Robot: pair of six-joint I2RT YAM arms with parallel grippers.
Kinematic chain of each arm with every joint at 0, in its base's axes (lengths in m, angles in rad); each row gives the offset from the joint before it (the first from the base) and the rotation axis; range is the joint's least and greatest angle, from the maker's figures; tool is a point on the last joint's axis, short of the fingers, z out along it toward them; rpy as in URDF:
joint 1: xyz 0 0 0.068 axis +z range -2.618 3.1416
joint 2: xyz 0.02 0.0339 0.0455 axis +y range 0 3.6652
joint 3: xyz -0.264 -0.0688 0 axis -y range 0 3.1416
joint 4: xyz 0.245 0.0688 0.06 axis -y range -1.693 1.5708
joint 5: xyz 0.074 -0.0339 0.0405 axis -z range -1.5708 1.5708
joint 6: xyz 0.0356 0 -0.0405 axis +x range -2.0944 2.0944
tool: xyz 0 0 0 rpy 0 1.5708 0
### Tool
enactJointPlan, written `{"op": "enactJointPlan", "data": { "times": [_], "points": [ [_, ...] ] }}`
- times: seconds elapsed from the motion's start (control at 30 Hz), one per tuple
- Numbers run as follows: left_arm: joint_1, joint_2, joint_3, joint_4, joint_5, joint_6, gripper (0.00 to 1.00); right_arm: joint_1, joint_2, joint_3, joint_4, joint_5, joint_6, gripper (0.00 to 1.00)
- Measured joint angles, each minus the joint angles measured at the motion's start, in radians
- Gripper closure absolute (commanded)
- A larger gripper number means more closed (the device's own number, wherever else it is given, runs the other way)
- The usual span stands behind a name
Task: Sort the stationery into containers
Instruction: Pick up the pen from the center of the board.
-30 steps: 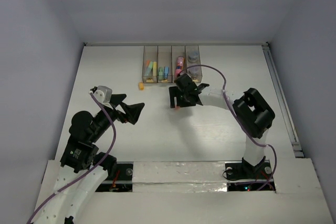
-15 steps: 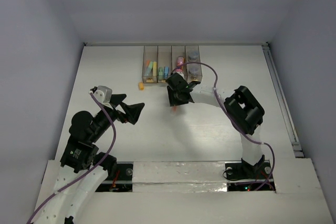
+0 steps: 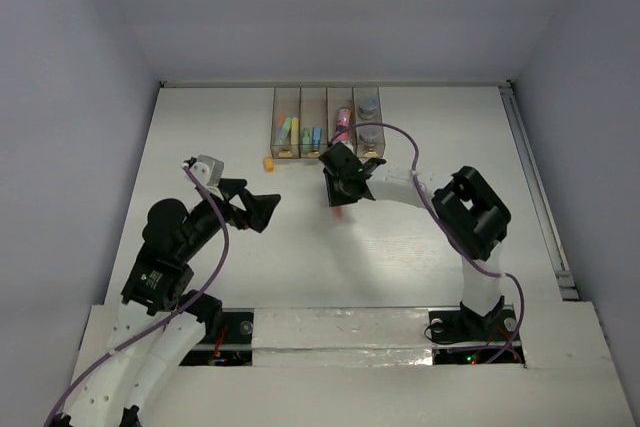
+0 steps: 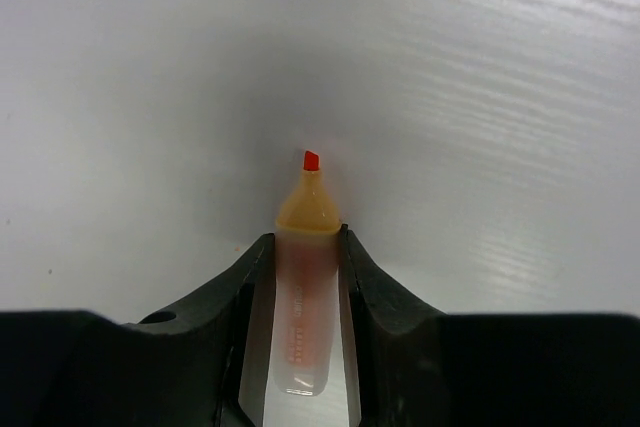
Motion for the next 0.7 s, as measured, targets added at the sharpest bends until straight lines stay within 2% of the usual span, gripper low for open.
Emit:
{"op": "enactJointPlan", "data": {
  "times": [0.1, 0.2, 0.23, 0.3, 0.4, 0.5, 0.7],
  "points": [
    [0.0, 0.035, 0.0, 0.002, 0.024, -0.006, 0.03, 0.005, -0.058, -0.058, 0.027, -0.04, 0.009, 0.98],
    [0.0, 0.069, 0.0, 0.01, 0.052, -0.013, 0.21, 0.006, -0.134, -0.08, 0.077, -0.081, 0.024, 1.0],
    [0.0, 0.08, 0.0, 0.013, 0.059, -0.015, 0.35, 0.008, -0.168, -0.082, 0.105, -0.096, 0.031, 1.0],
    [0.0, 0.105, 0.0, 0.018, 0.068, -0.018, 0.41, 0.012, -0.23, -0.082, 0.167, -0.111, 0.047, 1.0],
    [0.0, 0.146, 0.0, 0.024, 0.078, -0.018, 0.41, 0.031, -0.326, -0.082, 0.275, -0.124, 0.071, 1.0],
    [0.0, 0.187, 0.0, 0.023, 0.08, -0.019, 0.36, 0.059, -0.39, -0.082, 0.38, -0.132, 0.088, 1.0],
    [0.0, 0.238, 0.0, 0.023, 0.081, -0.02, 0.35, 0.101, -0.411, -0.08, 0.51, -0.158, 0.109, 1.0]
  ]
}}
